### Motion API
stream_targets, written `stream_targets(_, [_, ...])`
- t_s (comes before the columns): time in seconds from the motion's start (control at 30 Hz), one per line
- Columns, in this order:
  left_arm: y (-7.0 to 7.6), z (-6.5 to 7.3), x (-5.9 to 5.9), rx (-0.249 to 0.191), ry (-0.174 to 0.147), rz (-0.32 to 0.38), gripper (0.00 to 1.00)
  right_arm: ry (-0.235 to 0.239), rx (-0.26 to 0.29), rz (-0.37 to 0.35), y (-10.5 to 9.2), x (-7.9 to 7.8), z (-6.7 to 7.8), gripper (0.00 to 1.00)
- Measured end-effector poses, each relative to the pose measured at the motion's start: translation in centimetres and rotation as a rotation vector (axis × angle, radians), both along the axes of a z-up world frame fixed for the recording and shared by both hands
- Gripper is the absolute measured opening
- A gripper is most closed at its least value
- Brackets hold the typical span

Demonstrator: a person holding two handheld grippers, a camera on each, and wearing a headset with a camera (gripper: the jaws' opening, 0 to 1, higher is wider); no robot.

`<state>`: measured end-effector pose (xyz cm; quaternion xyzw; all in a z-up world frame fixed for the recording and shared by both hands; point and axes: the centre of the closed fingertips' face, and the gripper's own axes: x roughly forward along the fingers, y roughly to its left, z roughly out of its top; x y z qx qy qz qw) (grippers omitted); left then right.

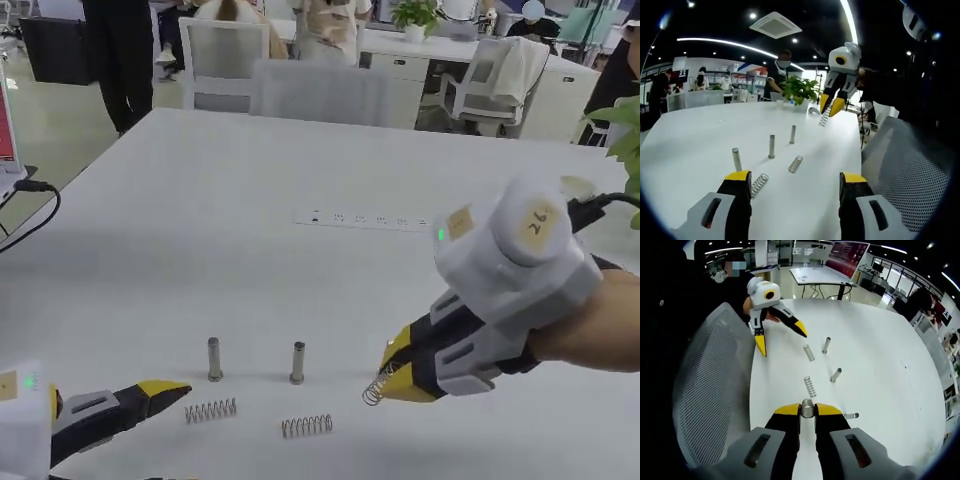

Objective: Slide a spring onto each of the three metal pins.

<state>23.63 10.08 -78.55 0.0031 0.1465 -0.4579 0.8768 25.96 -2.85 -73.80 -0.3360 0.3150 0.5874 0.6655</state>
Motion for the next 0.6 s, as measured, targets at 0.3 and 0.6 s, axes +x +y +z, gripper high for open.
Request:
stream_targets(0.3, [0.3, -0.3, 0.1, 0.012, 0.001, 0.024, 0.80, -0.037, -0.017, -0.051, -1.6, 2.7, 1.0, 0.08])
stream_targets(0.6, [0.5, -0.4, 0.2, 0.019, 0.002, 0.038, 0.87, -0.076, -0.095, -0.098, -3.1, 5.6, 0.6, 0.08])
